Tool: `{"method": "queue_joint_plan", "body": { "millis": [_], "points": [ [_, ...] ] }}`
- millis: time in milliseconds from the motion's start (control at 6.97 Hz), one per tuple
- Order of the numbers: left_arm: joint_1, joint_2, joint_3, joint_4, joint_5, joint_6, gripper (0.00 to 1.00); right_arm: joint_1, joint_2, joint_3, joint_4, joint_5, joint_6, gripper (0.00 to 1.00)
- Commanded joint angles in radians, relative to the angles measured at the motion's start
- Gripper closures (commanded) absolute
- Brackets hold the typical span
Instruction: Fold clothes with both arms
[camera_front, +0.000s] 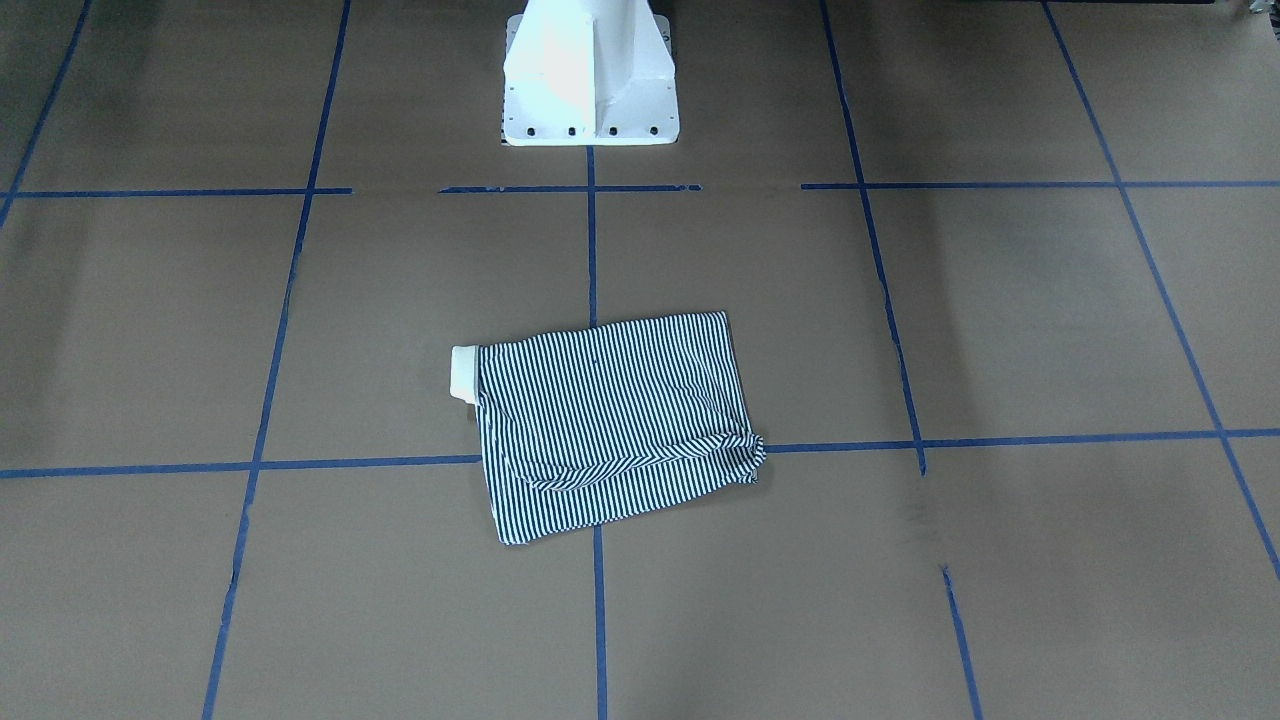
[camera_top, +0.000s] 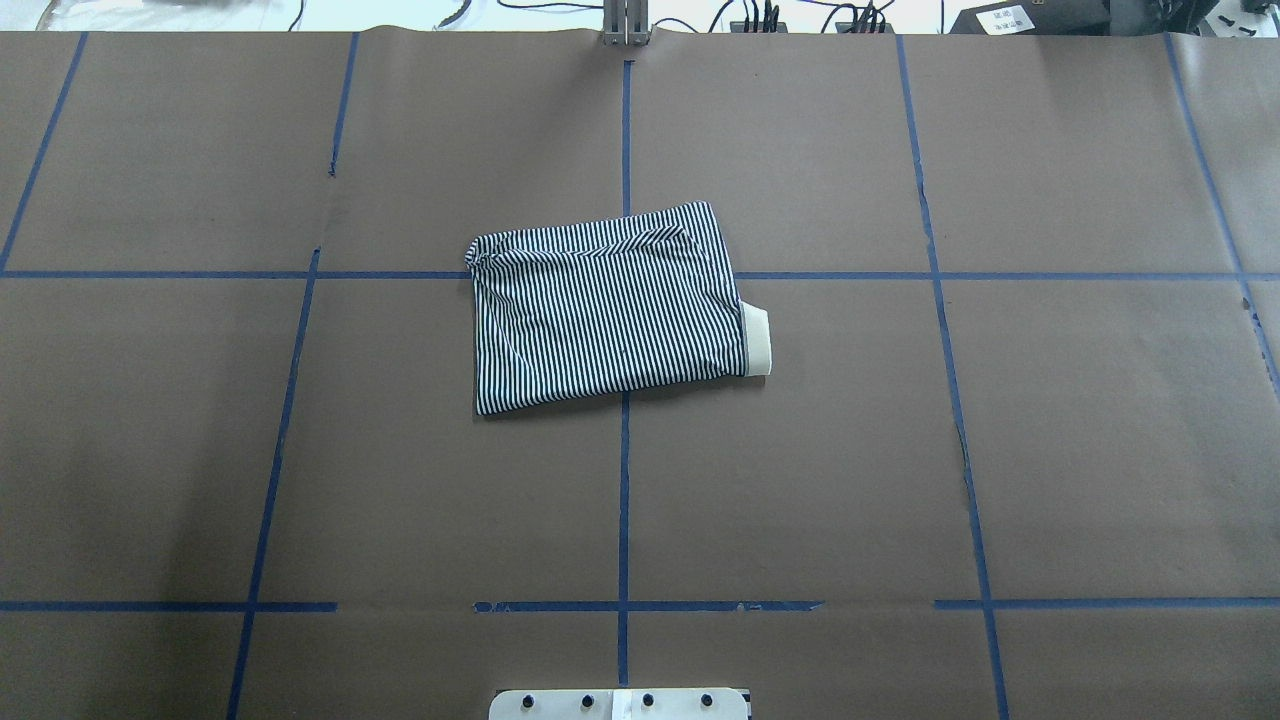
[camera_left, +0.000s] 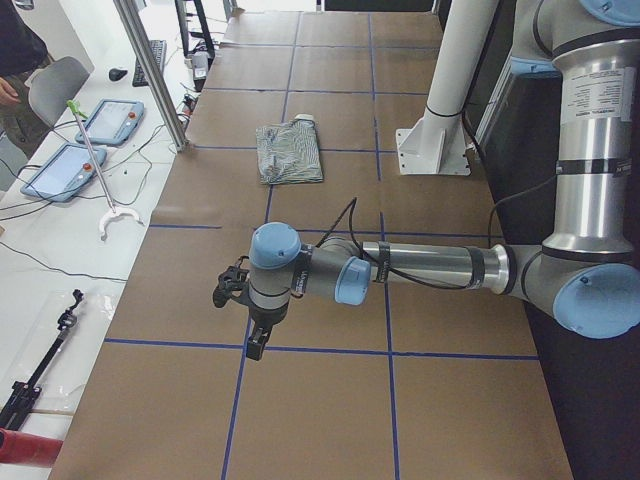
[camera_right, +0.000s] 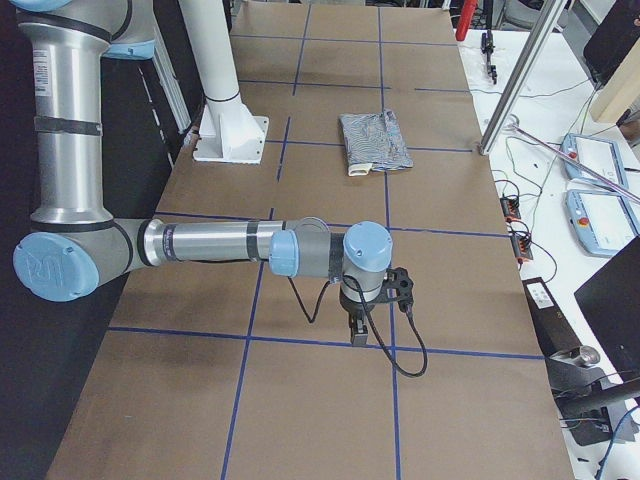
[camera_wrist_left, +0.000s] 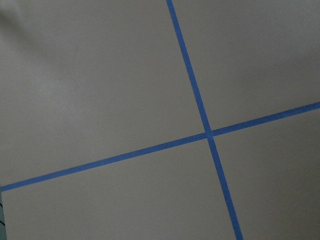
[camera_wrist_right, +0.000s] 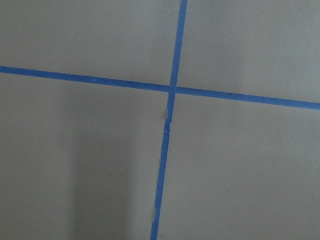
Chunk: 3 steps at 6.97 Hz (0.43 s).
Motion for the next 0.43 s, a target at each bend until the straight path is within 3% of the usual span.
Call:
{"method": "queue_joint_plan", "body": {
  "millis": [0, 287],
  "points": [
    [0.0, -0.005, -0.001, 0.038, -0.012, 0.0, 0.0, 0.0, -0.003, -0.015, 0.0, -0.011, 0.002, 0.0],
    [0.0, -0.007, 0.008, 0.041, -0.073, -0.035, 0.0, 0.0, 0.0, -0.035, 0.002, -0.011, 0.003, 0.0]
  ]
}}
